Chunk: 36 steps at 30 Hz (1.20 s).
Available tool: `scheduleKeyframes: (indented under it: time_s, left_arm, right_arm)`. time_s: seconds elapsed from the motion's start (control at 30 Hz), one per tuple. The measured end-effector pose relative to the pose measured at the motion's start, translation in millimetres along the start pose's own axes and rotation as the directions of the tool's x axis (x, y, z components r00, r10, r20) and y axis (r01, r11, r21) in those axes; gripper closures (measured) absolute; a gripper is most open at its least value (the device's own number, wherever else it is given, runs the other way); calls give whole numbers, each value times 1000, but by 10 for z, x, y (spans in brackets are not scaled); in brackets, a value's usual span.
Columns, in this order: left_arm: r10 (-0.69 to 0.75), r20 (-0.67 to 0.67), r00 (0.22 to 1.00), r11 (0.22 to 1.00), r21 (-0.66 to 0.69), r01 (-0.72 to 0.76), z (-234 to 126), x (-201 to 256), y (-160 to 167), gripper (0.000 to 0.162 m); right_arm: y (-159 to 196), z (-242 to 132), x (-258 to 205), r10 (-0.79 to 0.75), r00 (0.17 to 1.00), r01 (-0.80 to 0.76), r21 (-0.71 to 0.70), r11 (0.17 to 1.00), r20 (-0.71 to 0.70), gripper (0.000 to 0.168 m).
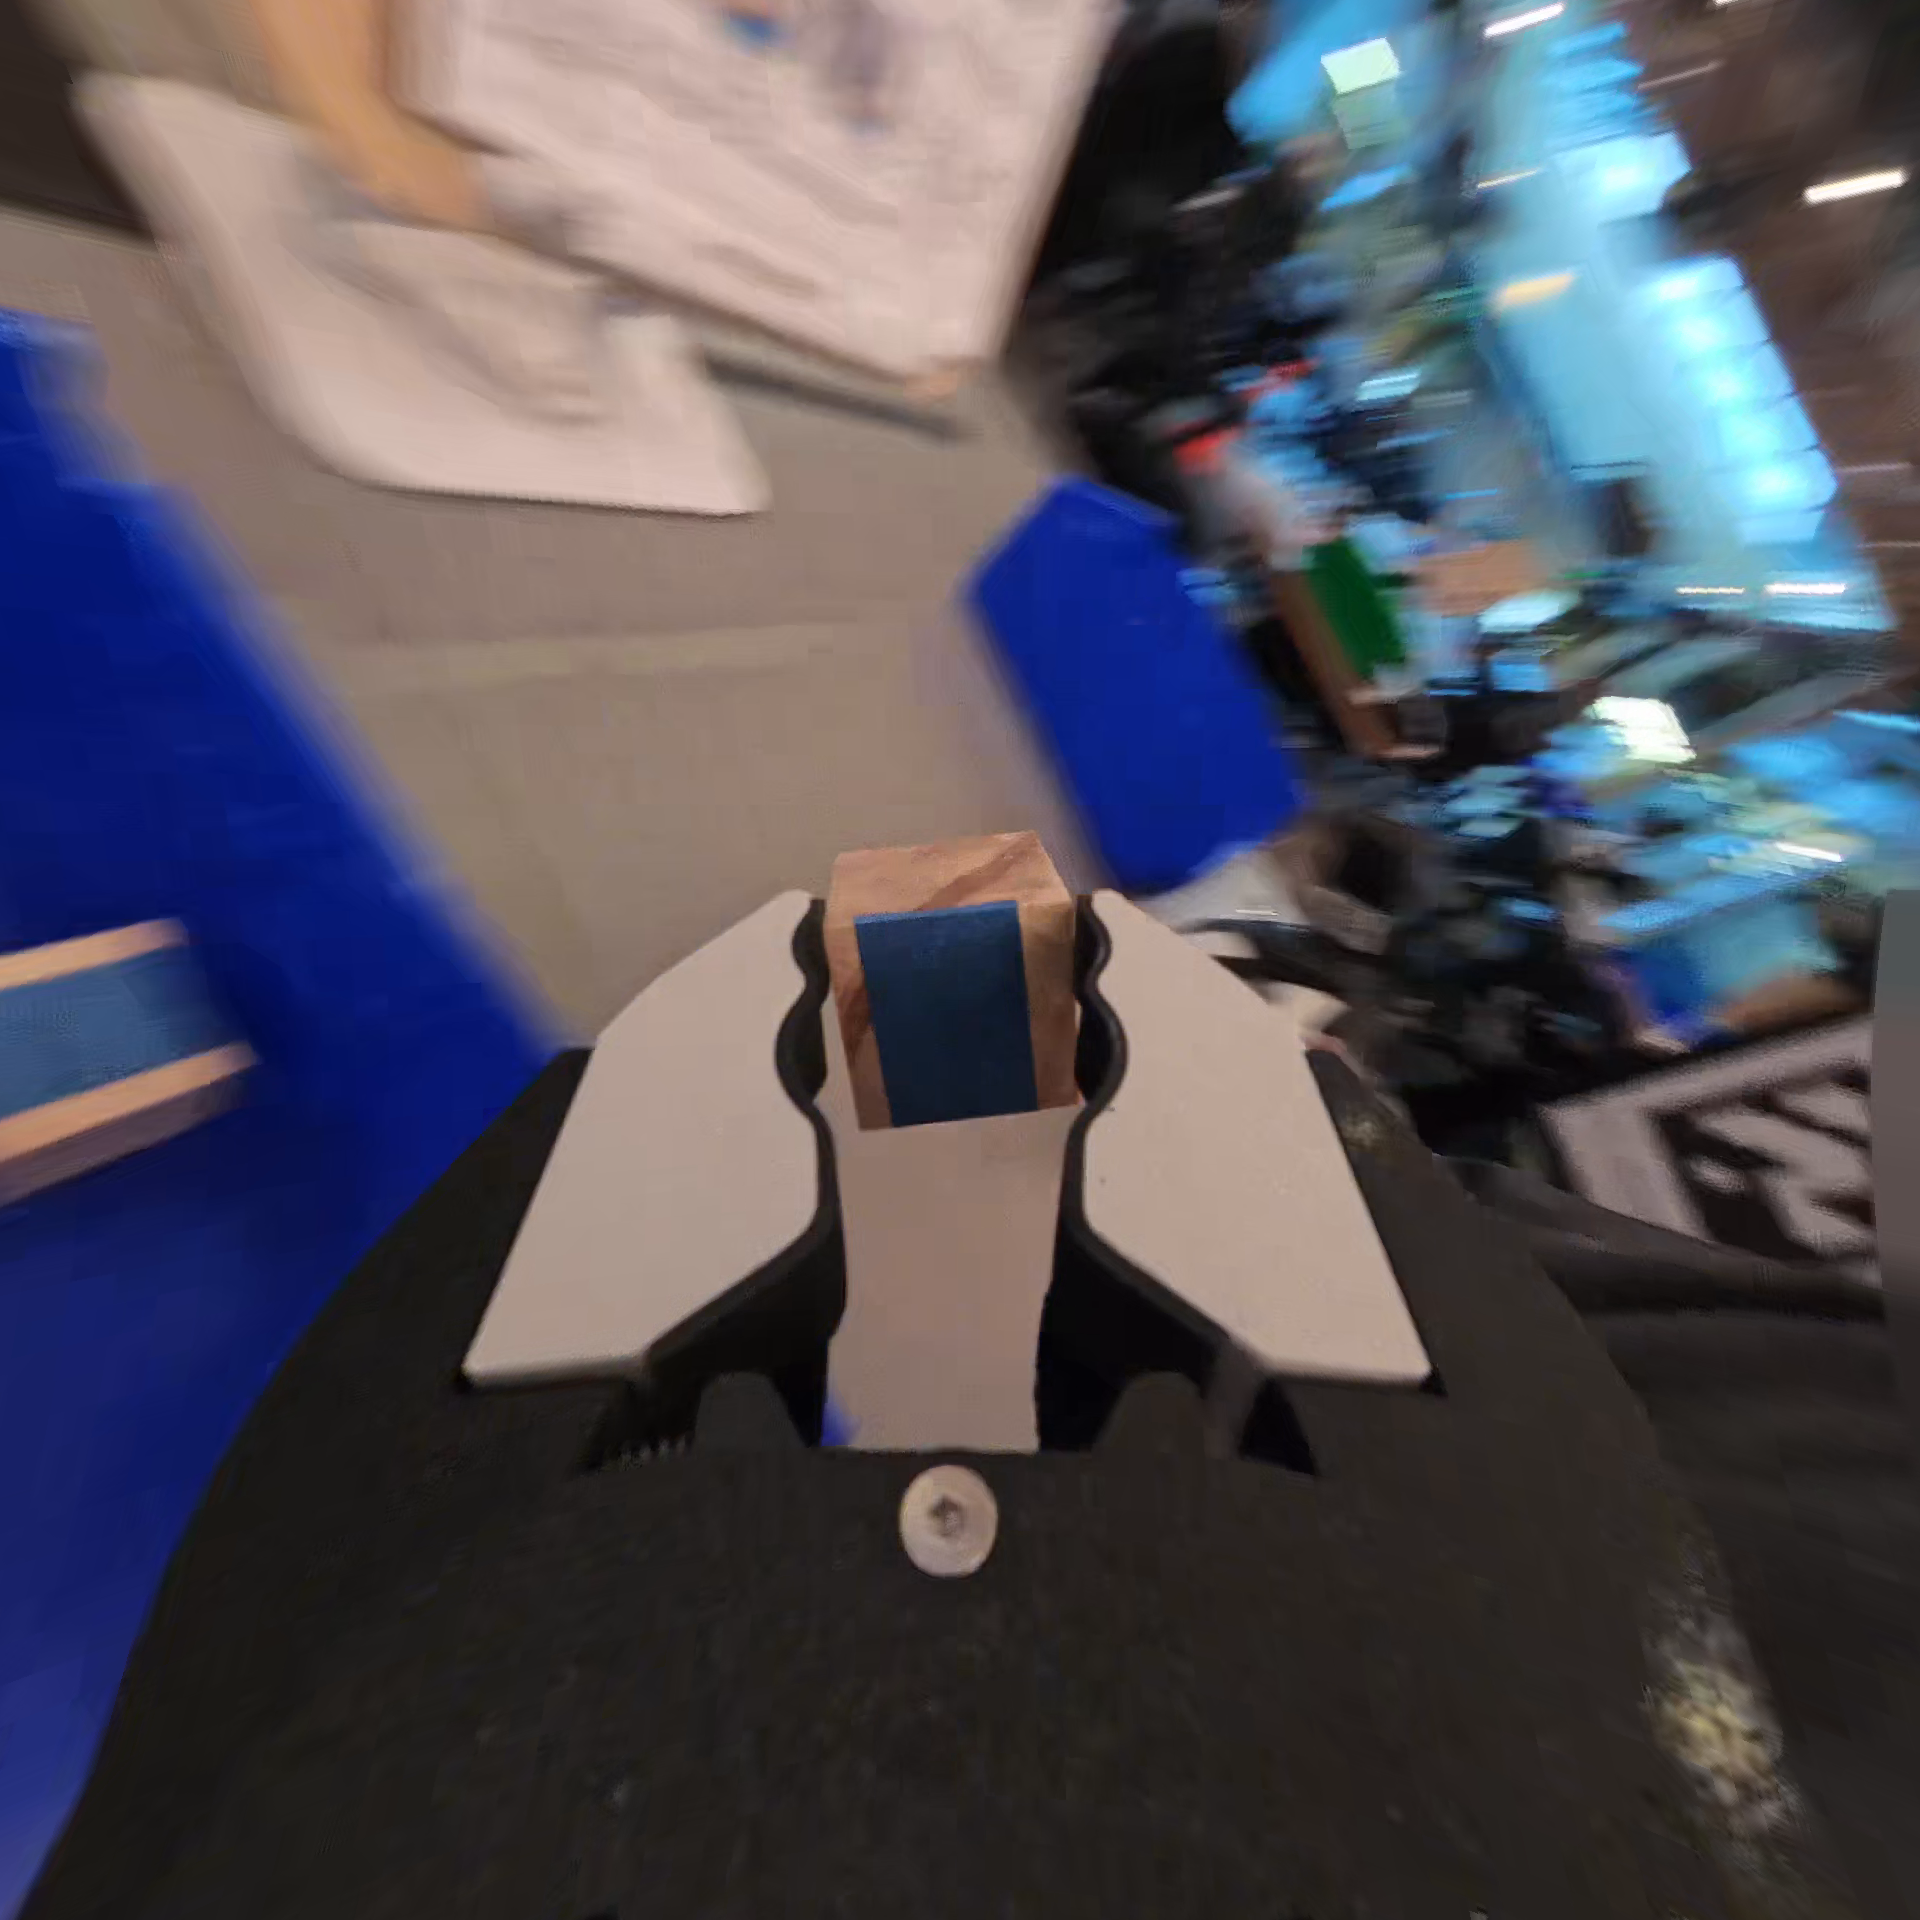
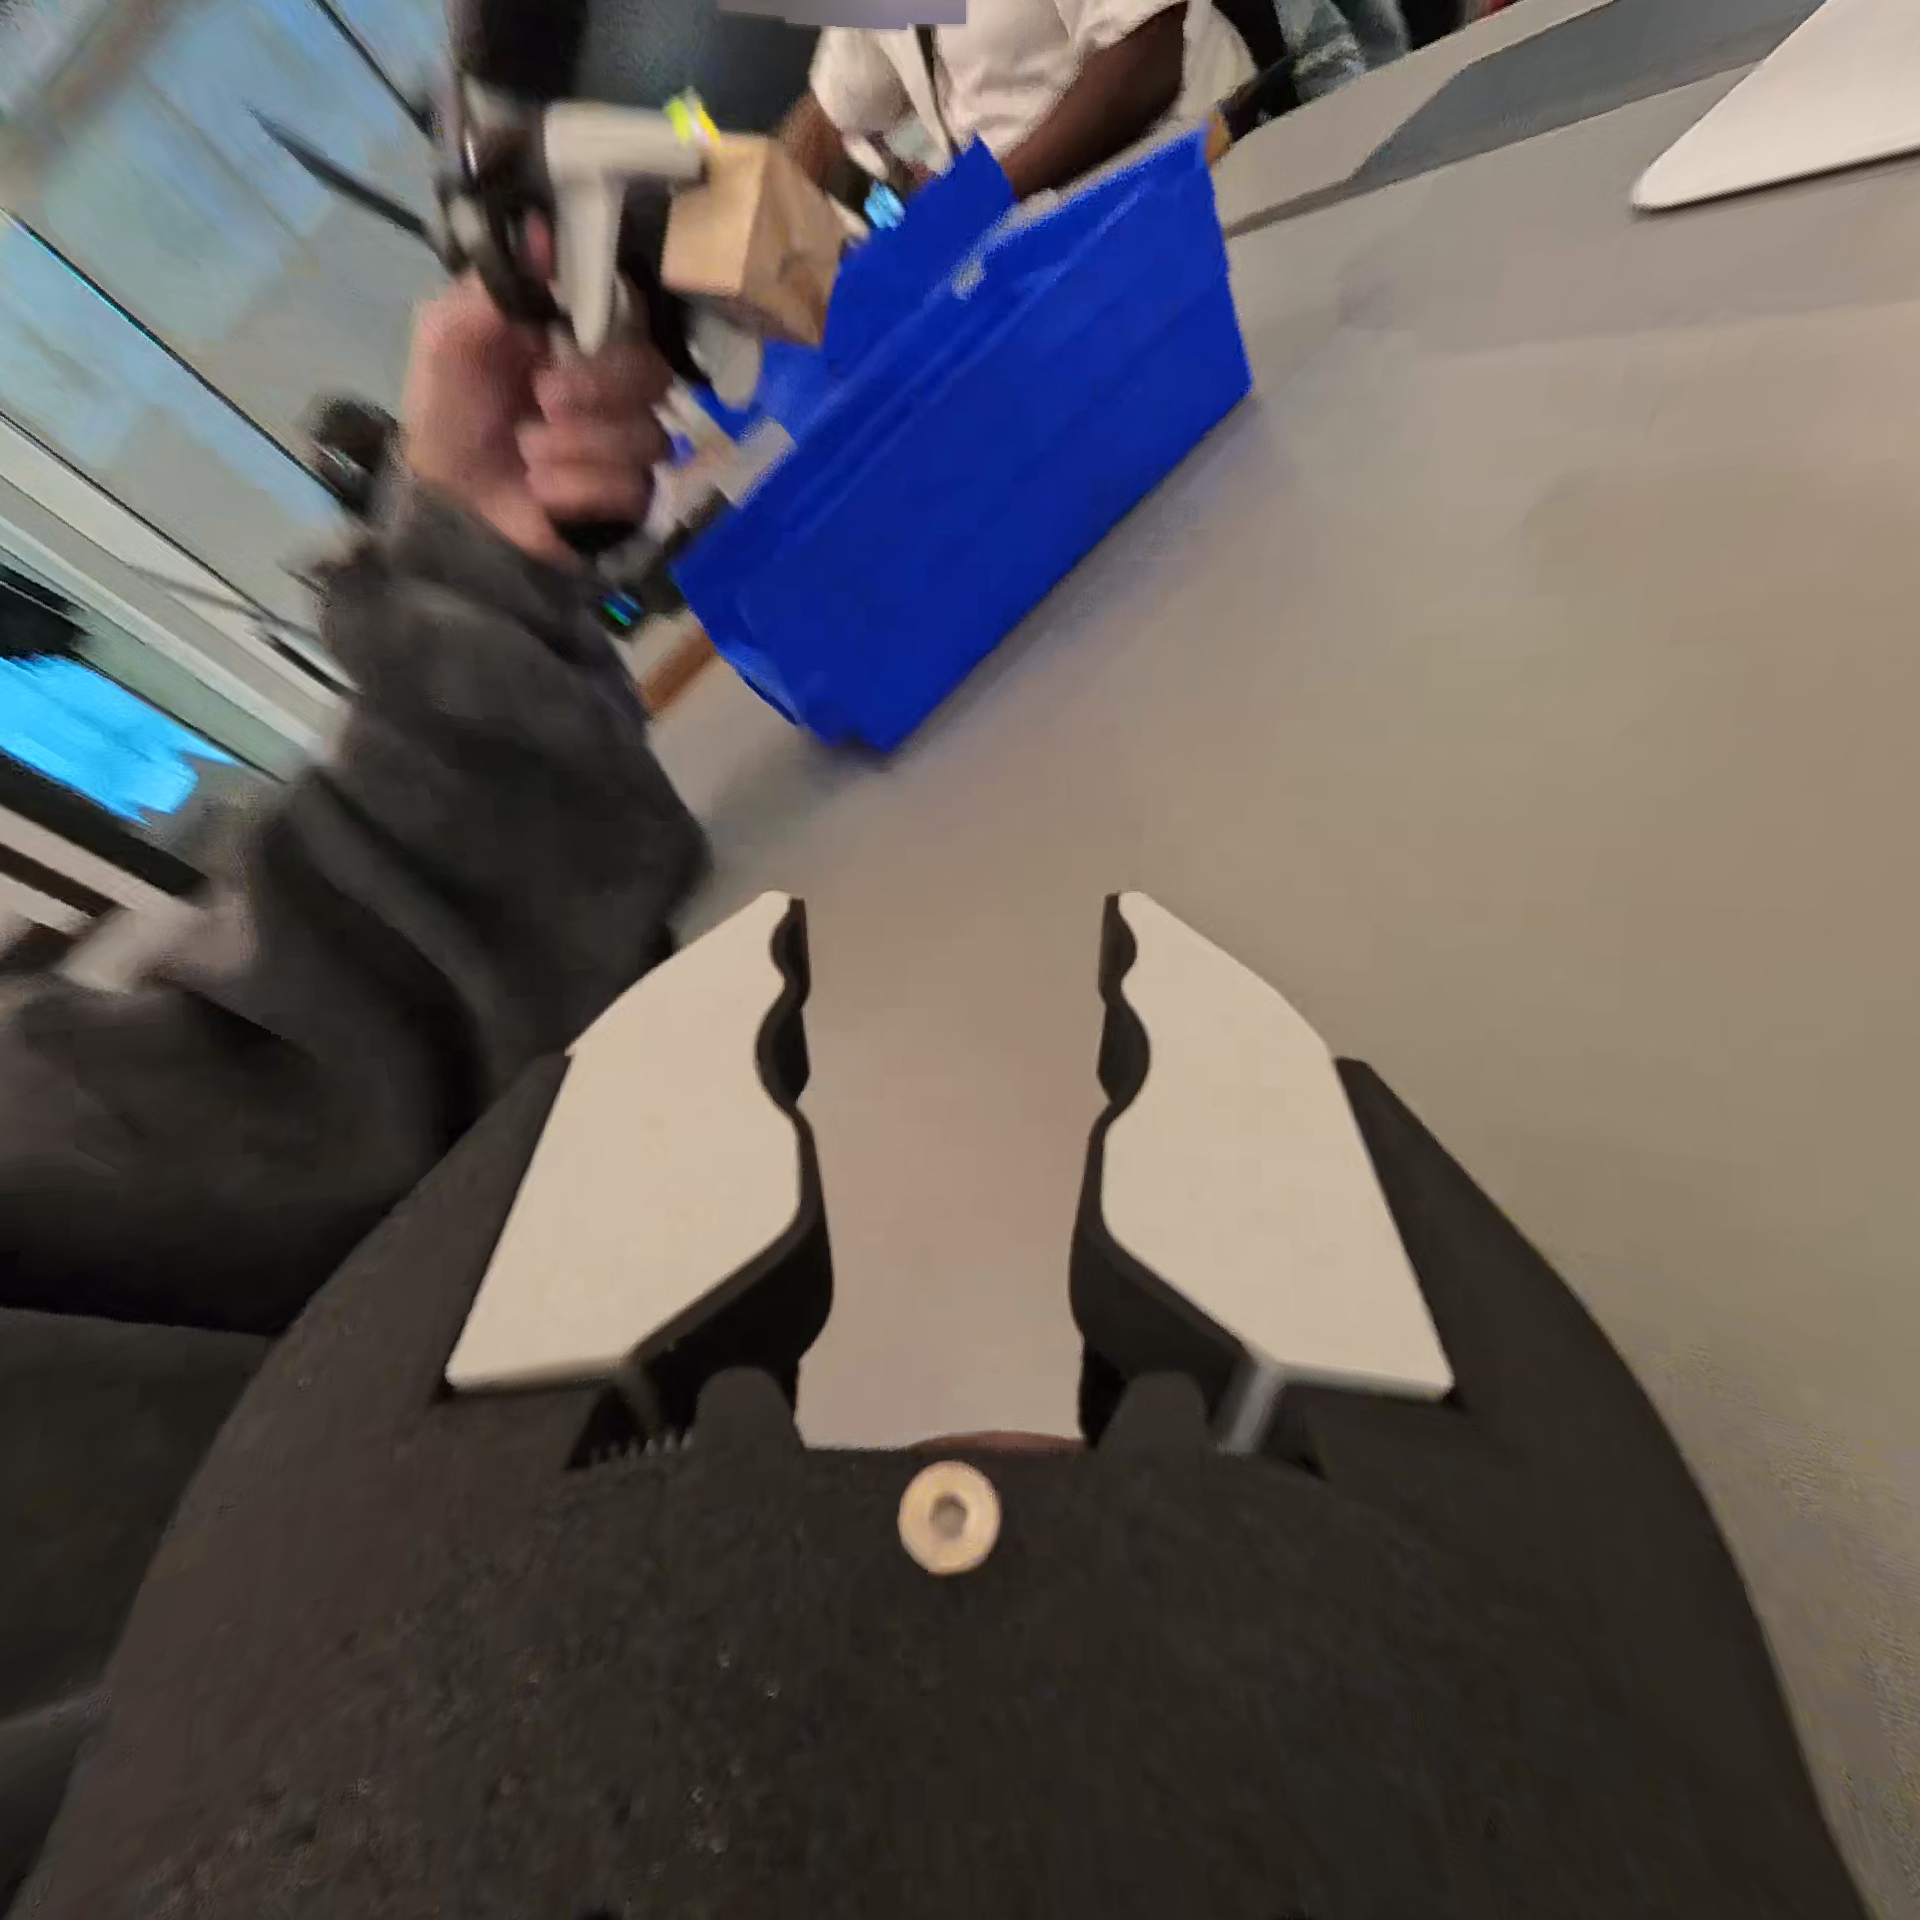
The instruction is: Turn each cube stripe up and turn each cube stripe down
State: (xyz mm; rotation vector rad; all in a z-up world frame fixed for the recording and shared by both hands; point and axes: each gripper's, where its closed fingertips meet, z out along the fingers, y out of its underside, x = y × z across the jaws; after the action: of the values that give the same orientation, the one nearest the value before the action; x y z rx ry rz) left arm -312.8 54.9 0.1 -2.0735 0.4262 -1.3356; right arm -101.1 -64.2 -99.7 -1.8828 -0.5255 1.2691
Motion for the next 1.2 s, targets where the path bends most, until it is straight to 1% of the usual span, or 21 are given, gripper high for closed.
scheduleKeyframes:
  time_s: [0.03, 0.1, 0.17, 0.2, 0.23, 0.27, 0.33, 0.4, 0.43, 0.5, 0.57, 0.63, 0.7, 0.8, 0.83, 0.87, 0.9, 0.97, 1.03, 1.13, 1.2]
  left_arm:
    - [11, -134, 991, 1000, 19, -9, 135, 260, 54, 118]
    - [24, -321, 947, 999, 40, -12, 415, 662, 162, 118]
    - [29, -417, 908, 999, 30, -18, 713, 912, 281, 118]
    - [23, -446, 895, 1000, 22, -14, 852, 991, 330, 118]
    - [19, -466, 885, 1000, 18, -12, 971, 1047, 366, 118]
    - [19, -473, 881, 1000, 15, -13, 1077, 1076, 401, 118]
    - [28, -473, 881, 1000, 1, -31, 1240, 1092, 477, 118]
    - [4, -475, 880, 1000, -23, -18, 1349, 1082, 548, 118]
    - [-6, -473, 881, 999, -45, -17, 1387, 1071, 596, 118]
    - [3, -454, 891, 998, -53, -31, 1425, 1031, 660, 118]
    - [-14, -462, 887, 997, -68, -19, 1440, 1023, 708, 118]
    - [-32, -476, 879, 998, -68, 0, 1444, 1034, 720, 118]
    - [-33, -468, 883, 997, -75, -2, 1464, 1018, 746, 118]
    - [4, -414, 910, 997, -74, -38, 1448, 1010, 792, 117]
    - [30, -385, 922, 997, -61, -58, 1395, 1005, 794, 106]
    - [58, -338, 939, 996, -50, -80, 1332, 975, 805, 89]
    - [92, -267, 959, 993, -53, -109, 1267, 907, 846, 84]
    - [177, -114, 978, 979, -82, -187, 1143, 737, 1039, 81]
    - [265, 29, 964, 961, -91, -261, 1062, 551, 1317, 84]
    - [336, 167, 927, 942, -80, -327, 1008, 308, 1736, 89]
    - [363, 208, 908, 932, -110, -347, 984, 251, 1847, 90]
  right_arm:
    - [-94, 27, -46, 72, 996, -73, 25, 997, 60, 114]
    - [-309, 83, -189, 215, 953, -230, 49, 972, 214, 111]
    - [-526, 141, -363, 315, 876, -352, 38, 935, 365, 106]
    - [-604, 181, -437, 336, 847, -377, 19, 926, 412, 105]
    - [-658, 229, -490, 335, 837, -376, 11, 926, 434, 104]
    - [-692, 289, -504, 318, 847, -359, 17, 933, 426, 104]
    - [-741, 393, -459, 284, 879, -329, 57, 943, 383, 103]
    - [-791, 445, -428, 289, 877, -348, 94, 933, 384, 102]
    - [-805, 459, -401, 297, 872, -364, 109, 925, 389, 102]
    - [-836, 461, -326, 304, 867, -389, 155, 908, 394, 108]
    - [-771, 496, -302, 319, 859, -396, 123, 910, 400, 124]
    - [-711, 510, -343, 332, 838, -401, 77, 913, 432, 124]
    - [-709, 489, -303, 319, 856, -387, 94, 917, 408, 121]
    - [-736, 424, -264, 302, 875, -363, 101, 926, 378, 124]
    - [-753, 390, -254, 291, 885, -351, 110, 930, 363, 124]
    - [-766, 348, -255, 279, 893, -335, 108, 936, 353, 124]
    - [-782, 298, -254, 263, 903, -316, 110, 942, 340, 124]
    - [-814, 188, -197, 220, 937, -261, 126, 957, 273, 124]
    - [-849, 72, -151, 167, 962, -200, 143, 969, 214, 124]
    - [-905, -113, -22, 76, 994, -86, 154, 984, 74, 124]
    - [-1049, -344, 62, -2, 999, 8, 152, 988, -45, 124]
